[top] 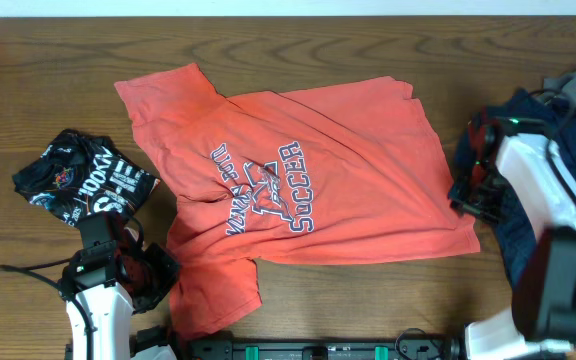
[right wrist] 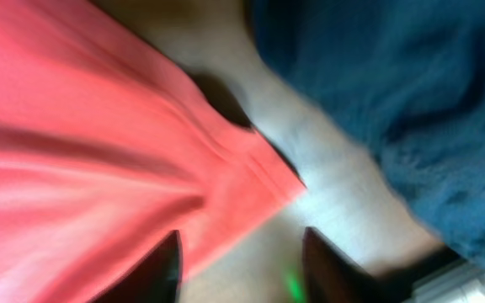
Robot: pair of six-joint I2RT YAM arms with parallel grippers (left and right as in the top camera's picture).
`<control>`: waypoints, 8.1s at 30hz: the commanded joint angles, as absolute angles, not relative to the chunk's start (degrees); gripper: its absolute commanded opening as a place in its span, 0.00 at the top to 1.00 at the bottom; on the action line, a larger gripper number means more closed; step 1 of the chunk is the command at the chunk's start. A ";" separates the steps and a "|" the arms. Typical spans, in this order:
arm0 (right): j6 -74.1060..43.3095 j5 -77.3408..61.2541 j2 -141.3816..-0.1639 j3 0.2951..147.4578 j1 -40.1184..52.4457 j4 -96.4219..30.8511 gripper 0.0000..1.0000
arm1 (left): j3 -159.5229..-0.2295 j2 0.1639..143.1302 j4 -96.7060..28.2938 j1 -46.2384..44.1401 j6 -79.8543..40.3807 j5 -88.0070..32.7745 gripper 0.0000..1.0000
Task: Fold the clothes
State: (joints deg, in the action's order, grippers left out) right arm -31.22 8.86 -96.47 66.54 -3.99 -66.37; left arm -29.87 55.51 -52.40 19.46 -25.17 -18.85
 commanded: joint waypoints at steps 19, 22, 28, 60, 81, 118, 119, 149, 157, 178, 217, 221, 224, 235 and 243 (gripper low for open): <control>-2.87 -12.62 -112.29 79.44 3.44 -16.25 0.16 | -30.83 55.68 -50.28 19.86 -24.03 -17.89 0.94; -4.97 -9.47 -117.05 79.57 3.40 -8.32 0.14 | -30.83 55.68 -50.28 19.86 -24.03 -17.89 0.94; -5.39 -8.84 -123.48 79.57 3.42 2.35 0.11 | -30.83 55.68 -50.33 19.86 -24.03 -17.89 0.94; -12.01 9.26 -129.97 86.72 -1.91 3.36 0.99 | -30.83 55.70 -47.42 19.86 -24.27 -17.93 0.94; -17.63 3.64 -112.68 89.41 -3.38 -38.04 0.05 | -30.83 55.75 -44.62 19.86 -24.25 -17.93 0.93; -45.91 2.66 -89.03 37.71 -6.83 -42.48 0.09 | -30.83 55.72 -45.56 19.86 -24.23 -17.91 0.93; -46.13 2.94 -89.03 37.56 -7.03 -42.17 0.11 | -30.83 55.72 -45.78 19.86 -24.23 -17.91 0.93; -38.83 -0.43 -73.12 40.75 -7.55 -52.34 0.92 | -35.57 55.59 -62.19 19.86 -15.18 -35.70 0.94; -36.18 -0.21 -67.77 40.82 -7.55 -52.42 0.87 | -37.69 55.59 -63.22 19.86 -14.59 -39.92 0.94; -45.45 10.52 -67.83 34.30 -7.97 -50.54 0.52 | -38.81 55.61 -62.28 20.71 -12.67 -34.87 0.94; -33.32 9.39 -67.16 47.16 -13.50 -49.15 0.99 | -47.77 55.75 -53.82 20.73 -22.31 -46.94 0.94; -33.32 9.41 -67.79 47.13 -13.50 -47.59 0.99 | -47.75 55.96 -45.45 20.71 -29.98 -50.81 0.94; -33.21 9.39 -69.06 47.13 -13.47 -46.70 0.99 | -47.70 56.47 -41.47 20.71 -31.00 -50.78 0.94; -30.83 5.54 -73.87 47.13 -13.43 -37.63 0.99 | -47.07 64.45 -37.47 20.62 -30.96 -48.23 0.94; -28.62 1.02 -77.71 47.13 -12.60 -29.23 0.99 | -47.07 73.47 -26.72 15.31 -30.96 -48.18 0.94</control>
State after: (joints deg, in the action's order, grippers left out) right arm -30.04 2.07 -76.25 46.19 -12.62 -30.13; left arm -46.63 70.65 -29.74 17.63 -30.70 -48.45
